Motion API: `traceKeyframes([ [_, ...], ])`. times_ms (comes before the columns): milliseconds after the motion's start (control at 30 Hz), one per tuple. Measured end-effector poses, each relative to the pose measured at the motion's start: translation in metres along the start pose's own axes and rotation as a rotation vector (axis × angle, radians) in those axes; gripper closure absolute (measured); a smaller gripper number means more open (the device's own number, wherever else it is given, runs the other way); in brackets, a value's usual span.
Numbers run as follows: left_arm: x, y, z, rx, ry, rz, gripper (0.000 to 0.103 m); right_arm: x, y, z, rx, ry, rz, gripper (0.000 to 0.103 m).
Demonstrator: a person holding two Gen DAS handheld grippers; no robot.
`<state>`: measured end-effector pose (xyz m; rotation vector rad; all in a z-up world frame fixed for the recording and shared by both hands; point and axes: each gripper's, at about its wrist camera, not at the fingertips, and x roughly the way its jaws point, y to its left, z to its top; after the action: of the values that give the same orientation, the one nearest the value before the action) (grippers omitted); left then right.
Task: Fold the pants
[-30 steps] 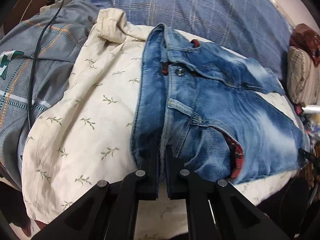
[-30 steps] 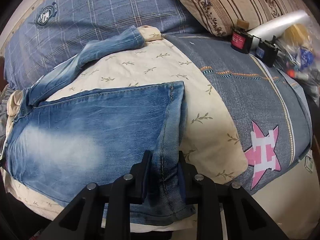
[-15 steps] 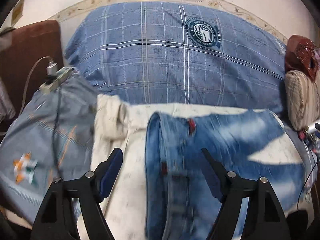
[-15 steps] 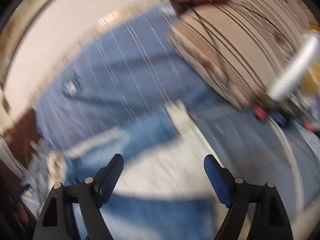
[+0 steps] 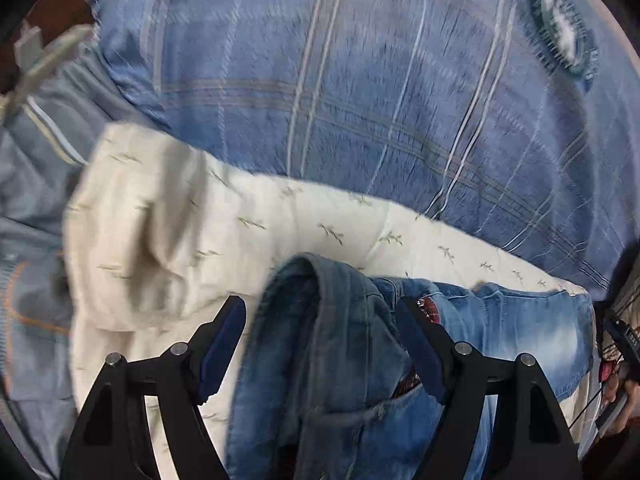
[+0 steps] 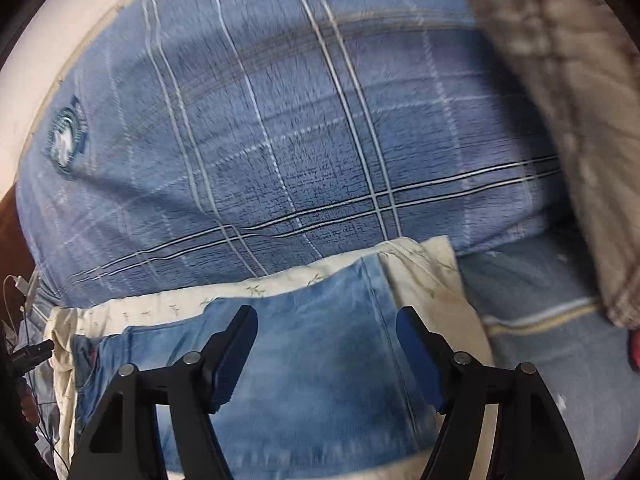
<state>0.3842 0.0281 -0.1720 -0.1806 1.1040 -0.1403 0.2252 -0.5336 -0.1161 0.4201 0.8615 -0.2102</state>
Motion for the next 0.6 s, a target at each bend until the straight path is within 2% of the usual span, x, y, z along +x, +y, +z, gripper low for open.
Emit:
traceKeyframes([
  [33, 0.01, -0.002, 0.002, -0.012, 0.014, -0.01, 0.025, 0.006, -0.001, 0.002, 0.0, 0.009, 0.013, 0.028],
  [100, 0.022, -0.01, 0.004, -0.023, 0.036, -0.044, 0.035, 0.013, -0.003, 0.007, 0.002, 0.014, 0.006, 0.028],
  [167, 0.036, -0.019, 0.006, -0.013, 0.061, -0.056, 0.068, 0.02, -0.006, 0.013, -0.004, 0.019, 0.001, 0.028],
  [267, 0.05, -0.028, 0.007, 0.027, 0.062, -0.008, 0.085, 0.028, -0.01, 0.021, -0.012, 0.027, -0.021, 0.028],
  [400, 0.057, -0.023, 0.009, 0.0, 0.055, -0.025, 0.088, 0.049, -0.014, 0.028, -0.018, 0.065, -0.074, 0.028],
  [433, 0.06, -0.023, 0.009, -0.012, 0.057, -0.027, 0.084, 0.058, -0.014, 0.029, -0.023, 0.082, -0.089, 0.028],
  [467, 0.06, -0.02, 0.01, -0.03, 0.062, -0.042, 0.075, 0.067, -0.014, 0.028, -0.03, 0.096, -0.091, 0.029],
  [533, 0.06, -0.02, 0.009, -0.05, 0.062, -0.066, 0.073, 0.081, -0.011, 0.027, -0.043, 0.121, -0.103, 0.032],
  [567, 0.059, -0.021, 0.008, -0.044, 0.055, -0.056, 0.075, 0.09, -0.008, 0.025, -0.064, 0.14, -0.138, 0.048],
  [600, 0.057, -0.024, 0.007, -0.032, 0.047, -0.037, 0.082, 0.096, -0.004, 0.023, -0.093, 0.152, -0.182, 0.064],
])
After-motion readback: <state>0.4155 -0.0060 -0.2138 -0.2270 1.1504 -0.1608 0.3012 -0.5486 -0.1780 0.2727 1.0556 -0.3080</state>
